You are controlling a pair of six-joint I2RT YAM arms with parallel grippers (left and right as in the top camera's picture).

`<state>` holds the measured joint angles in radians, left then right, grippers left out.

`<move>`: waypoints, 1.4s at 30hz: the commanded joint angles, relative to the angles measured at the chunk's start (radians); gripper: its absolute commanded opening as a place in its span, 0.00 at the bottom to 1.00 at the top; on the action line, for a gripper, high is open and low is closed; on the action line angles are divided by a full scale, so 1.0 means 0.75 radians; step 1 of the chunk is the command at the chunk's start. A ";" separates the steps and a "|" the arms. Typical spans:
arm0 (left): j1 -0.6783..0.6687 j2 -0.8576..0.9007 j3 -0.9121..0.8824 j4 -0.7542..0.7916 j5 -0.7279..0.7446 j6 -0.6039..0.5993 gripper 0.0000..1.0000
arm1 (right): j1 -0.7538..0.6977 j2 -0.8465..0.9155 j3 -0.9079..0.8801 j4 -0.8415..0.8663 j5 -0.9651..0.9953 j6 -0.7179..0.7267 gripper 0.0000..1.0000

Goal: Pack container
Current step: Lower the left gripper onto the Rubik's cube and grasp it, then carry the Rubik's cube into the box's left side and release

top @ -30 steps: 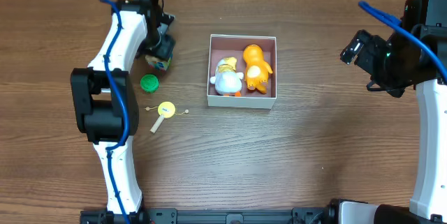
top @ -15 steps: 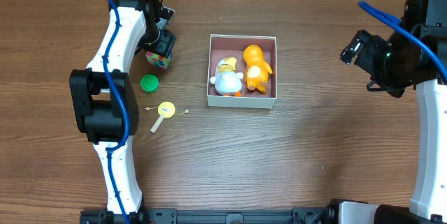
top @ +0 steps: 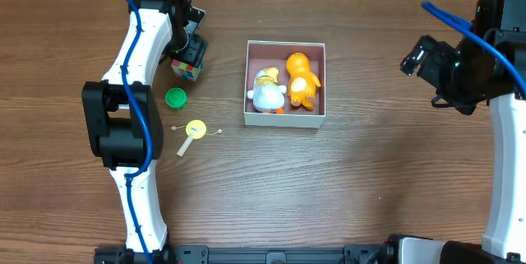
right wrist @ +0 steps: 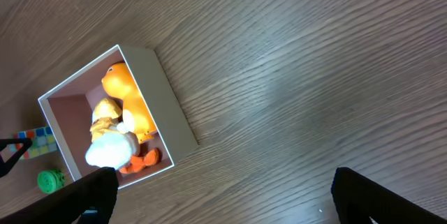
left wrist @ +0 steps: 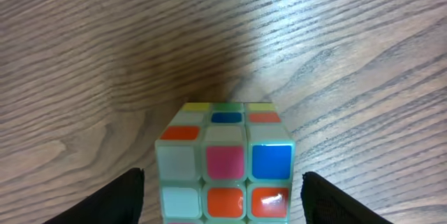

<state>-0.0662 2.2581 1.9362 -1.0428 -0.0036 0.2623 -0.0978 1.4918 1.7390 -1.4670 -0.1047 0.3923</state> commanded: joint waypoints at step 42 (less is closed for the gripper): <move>-0.607 0.036 0.417 -0.220 -0.068 -1.049 0.44 | -0.003 -0.004 0.002 0.003 -0.003 0.004 1.00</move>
<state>-0.5205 2.2539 2.3135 -1.2480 0.0616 -0.3660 -0.0978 1.4918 1.7390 -1.4670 -0.1047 0.3920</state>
